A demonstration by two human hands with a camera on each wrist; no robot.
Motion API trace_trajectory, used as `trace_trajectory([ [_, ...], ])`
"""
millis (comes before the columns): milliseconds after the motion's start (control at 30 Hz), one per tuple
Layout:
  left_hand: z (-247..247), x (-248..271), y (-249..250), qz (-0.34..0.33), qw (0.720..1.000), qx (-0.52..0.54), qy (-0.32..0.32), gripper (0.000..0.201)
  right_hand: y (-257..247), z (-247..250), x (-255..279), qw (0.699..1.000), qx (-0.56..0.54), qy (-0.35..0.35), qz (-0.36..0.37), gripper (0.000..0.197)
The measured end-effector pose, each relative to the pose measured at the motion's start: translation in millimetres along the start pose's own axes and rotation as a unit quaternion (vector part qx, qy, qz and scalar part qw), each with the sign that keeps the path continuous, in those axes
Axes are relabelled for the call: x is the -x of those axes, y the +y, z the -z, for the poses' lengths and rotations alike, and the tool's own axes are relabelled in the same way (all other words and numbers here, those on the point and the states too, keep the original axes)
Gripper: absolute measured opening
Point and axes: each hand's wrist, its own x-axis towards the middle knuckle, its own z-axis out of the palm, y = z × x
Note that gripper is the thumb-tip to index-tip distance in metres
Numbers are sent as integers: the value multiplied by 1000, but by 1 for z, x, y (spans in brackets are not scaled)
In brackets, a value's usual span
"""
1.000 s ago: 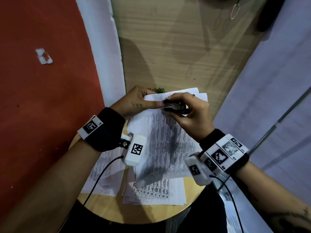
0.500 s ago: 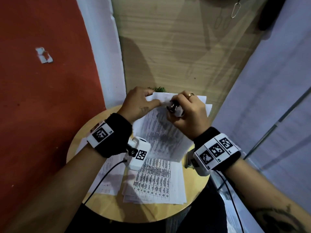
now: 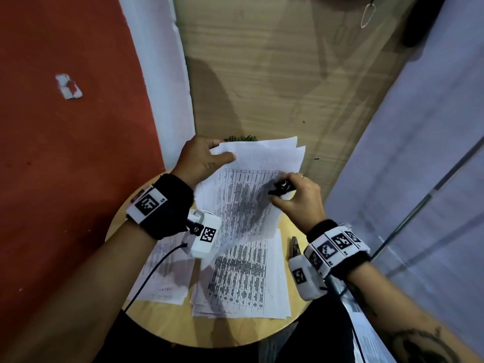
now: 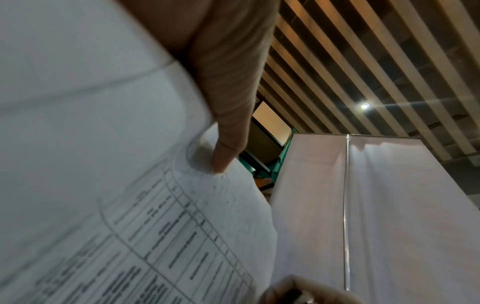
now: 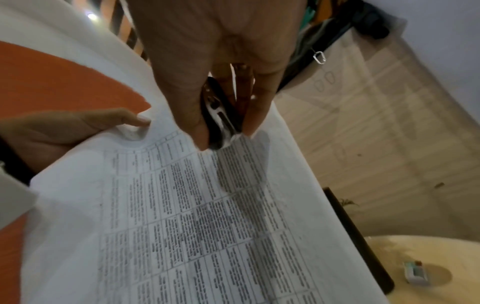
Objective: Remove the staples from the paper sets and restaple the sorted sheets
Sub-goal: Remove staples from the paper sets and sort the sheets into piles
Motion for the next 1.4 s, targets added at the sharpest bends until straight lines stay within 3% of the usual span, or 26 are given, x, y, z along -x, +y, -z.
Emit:
trace_trajectory([
  [167,10,-1,-5,-4,999,12,-34,50,8,6,-4,998,-51,-2,-41,30],
  [233,13,-2,-8,-7,999,15,-40,48,8,9,-6,988,-123,-19,-91,36],
  [333,17,0,-3,0,996,49,-75,11,1,14,-6,930,-294,-91,-200,32],
  [400,19,2,2,-5,992,72,-102,2,-3,17,-7,901,-343,-129,-233,33],
  [533,33,-2,-7,3,992,98,-85,23,-8,20,-12,889,-375,-97,-244,34],
  [633,49,-3,-31,27,991,125,-30,15,-7,32,-17,889,-378,-80,-245,33],
  [700,52,4,-50,67,979,194,0,28,-4,39,-21,882,-394,-74,-250,30],
  [800,33,29,-70,110,964,236,-43,57,-2,35,-24,859,-424,-70,-279,26],
  [867,13,47,-75,110,969,213,-58,50,-3,22,-24,853,-425,-86,-291,27],
  [967,2,59,-87,122,972,197,36,31,1,1,-18,853,-409,-101,-308,24],
  [1100,30,59,-134,179,960,178,117,31,32,-30,8,854,-363,-108,-357,24],
  [1267,75,68,-233,303,941,80,125,46,92,-77,70,833,-264,-181,-451,31],
  [1400,84,79,-310,392,915,-12,91,47,127,-123,111,830,-177,-252,-465,26],
])
